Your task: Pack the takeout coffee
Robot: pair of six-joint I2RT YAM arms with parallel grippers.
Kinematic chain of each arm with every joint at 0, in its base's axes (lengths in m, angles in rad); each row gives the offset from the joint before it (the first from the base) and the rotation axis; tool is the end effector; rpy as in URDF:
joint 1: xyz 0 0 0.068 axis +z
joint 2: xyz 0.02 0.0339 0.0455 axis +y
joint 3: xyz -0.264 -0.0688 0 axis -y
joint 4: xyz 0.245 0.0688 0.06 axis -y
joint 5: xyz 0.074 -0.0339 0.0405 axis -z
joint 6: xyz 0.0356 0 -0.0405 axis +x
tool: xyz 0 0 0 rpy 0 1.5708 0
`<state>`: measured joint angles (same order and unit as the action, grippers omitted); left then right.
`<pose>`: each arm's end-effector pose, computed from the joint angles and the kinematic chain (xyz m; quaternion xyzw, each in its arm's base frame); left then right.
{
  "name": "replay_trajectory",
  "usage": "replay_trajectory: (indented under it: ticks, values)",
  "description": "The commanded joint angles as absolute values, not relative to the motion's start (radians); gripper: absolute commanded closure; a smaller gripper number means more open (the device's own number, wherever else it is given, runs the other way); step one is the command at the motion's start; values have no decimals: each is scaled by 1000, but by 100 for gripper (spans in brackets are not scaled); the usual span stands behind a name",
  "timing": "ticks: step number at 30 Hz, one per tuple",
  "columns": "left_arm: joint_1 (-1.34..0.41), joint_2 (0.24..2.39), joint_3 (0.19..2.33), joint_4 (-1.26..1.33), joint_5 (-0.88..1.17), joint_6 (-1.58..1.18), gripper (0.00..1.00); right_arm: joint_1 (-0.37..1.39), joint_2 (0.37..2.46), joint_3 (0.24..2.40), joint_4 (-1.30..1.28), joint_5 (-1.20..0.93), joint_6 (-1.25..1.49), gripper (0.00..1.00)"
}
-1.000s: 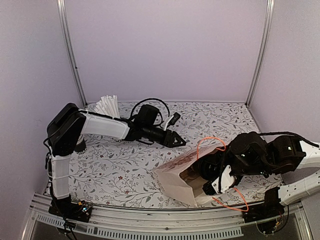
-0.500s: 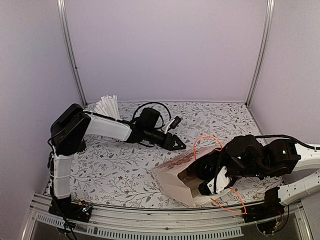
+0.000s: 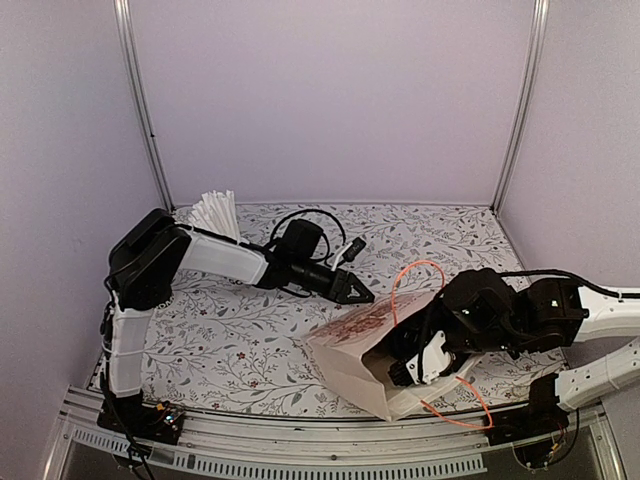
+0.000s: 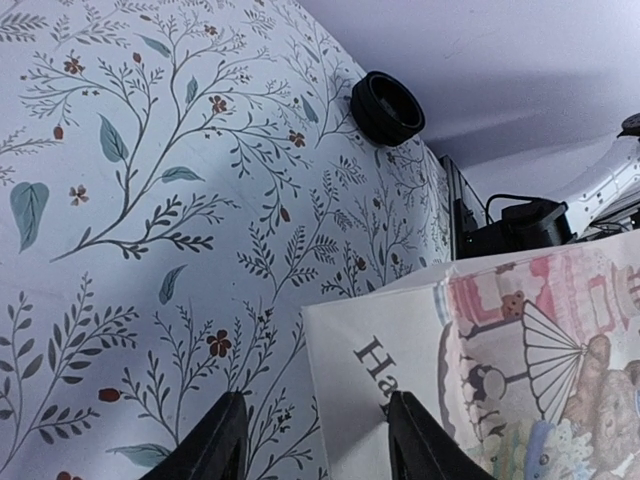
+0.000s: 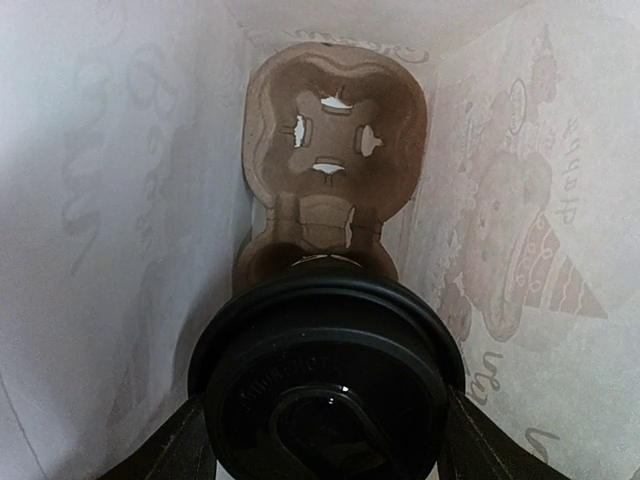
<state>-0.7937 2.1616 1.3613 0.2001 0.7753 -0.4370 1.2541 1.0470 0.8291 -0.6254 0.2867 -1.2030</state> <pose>0.3068 -0.3474 0.1426 0.3188 0.7746 -0.5223 0.1596 0.0756 0.1984 0.2670 -0.8543 0.3583 -0.1245 0.3554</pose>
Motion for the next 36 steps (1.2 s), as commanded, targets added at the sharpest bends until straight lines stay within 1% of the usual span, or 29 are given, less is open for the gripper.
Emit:
replay_trajectory:
  ticks: [1, 10, 36]
  values:
    - [-786, 2200, 1382, 229, 815, -440, 50, 1241, 1048, 812, -561, 283, -1193, 62]
    - [-786, 2219, 1388, 247, 846, -451, 51, 1229, 1076, 804, -521, 282, -1212, 62]
    - [-786, 2239, 1384, 264, 878, -455, 53, 1161, 1137, 816, -526, 236, -1203, 63]
